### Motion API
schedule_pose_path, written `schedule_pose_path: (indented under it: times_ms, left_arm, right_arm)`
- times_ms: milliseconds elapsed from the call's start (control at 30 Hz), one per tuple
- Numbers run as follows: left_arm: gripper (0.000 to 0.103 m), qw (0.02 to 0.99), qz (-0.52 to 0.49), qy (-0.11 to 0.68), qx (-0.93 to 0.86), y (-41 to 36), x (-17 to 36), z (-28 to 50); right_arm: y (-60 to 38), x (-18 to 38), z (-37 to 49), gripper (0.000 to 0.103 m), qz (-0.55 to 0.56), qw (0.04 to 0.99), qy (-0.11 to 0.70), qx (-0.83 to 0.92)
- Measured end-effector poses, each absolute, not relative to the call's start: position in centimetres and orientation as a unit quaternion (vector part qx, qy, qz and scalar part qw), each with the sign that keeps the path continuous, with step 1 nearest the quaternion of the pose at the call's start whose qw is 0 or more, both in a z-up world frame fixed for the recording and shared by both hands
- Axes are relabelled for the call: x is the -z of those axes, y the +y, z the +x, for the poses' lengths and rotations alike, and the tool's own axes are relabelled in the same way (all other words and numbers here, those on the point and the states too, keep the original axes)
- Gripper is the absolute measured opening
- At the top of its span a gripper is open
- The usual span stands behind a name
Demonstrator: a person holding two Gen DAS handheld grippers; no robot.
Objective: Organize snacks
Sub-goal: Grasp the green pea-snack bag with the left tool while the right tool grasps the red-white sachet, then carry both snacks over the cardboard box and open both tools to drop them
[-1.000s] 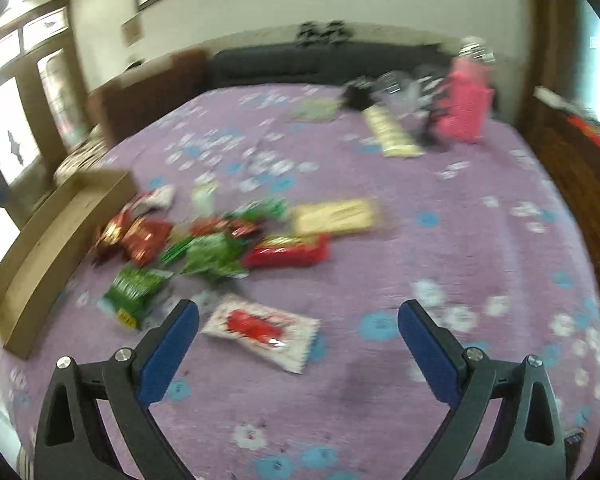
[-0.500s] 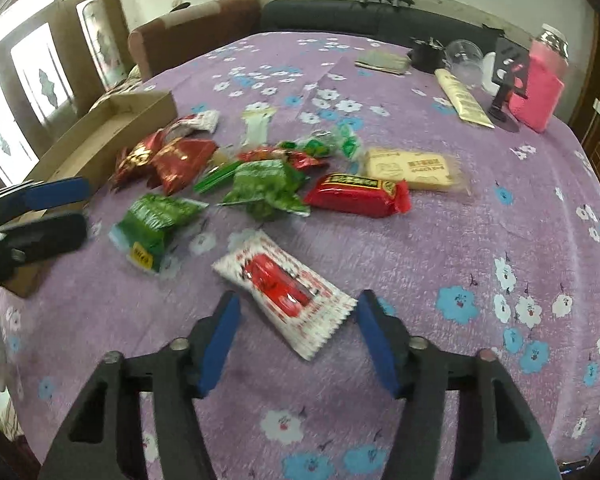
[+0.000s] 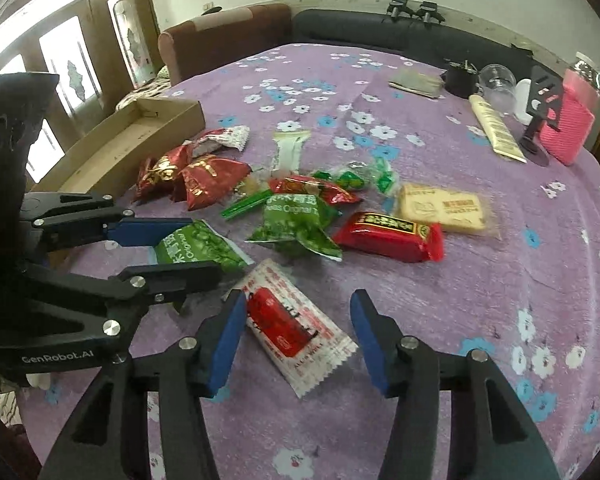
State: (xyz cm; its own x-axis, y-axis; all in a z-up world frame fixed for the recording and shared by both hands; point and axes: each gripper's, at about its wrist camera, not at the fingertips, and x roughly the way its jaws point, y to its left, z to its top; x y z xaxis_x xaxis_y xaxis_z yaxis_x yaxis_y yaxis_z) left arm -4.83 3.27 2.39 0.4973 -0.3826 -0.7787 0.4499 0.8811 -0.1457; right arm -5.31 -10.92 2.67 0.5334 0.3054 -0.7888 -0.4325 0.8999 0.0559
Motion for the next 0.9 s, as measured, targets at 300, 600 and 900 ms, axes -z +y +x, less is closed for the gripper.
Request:
schedule_pose_path:
  times_ms: [300,600,900]
  left_arm:
    - [0.037,0.864,0.027,0.444,0.238,3.8,-2.3,-5.4]
    - [0.037,0.863,0.007,0.455,0.22,4.0,-1.6,-4.6]
    - [0.033,0.878,-0.049,0.409,0.242,6.9,-5.5,-7.7]
  right_arm:
    - [-8.9,-2.1,-6.4,0.033,-0.12,0.866,0.44,-0.205]
    - [-10.5,-2.8,-7.7,0.025,-0.051,0.875,0.449,-0.176]
    - [-10.4,-6.3,-9.6,0.026,-0.034,0.885,0.428,-0.178]
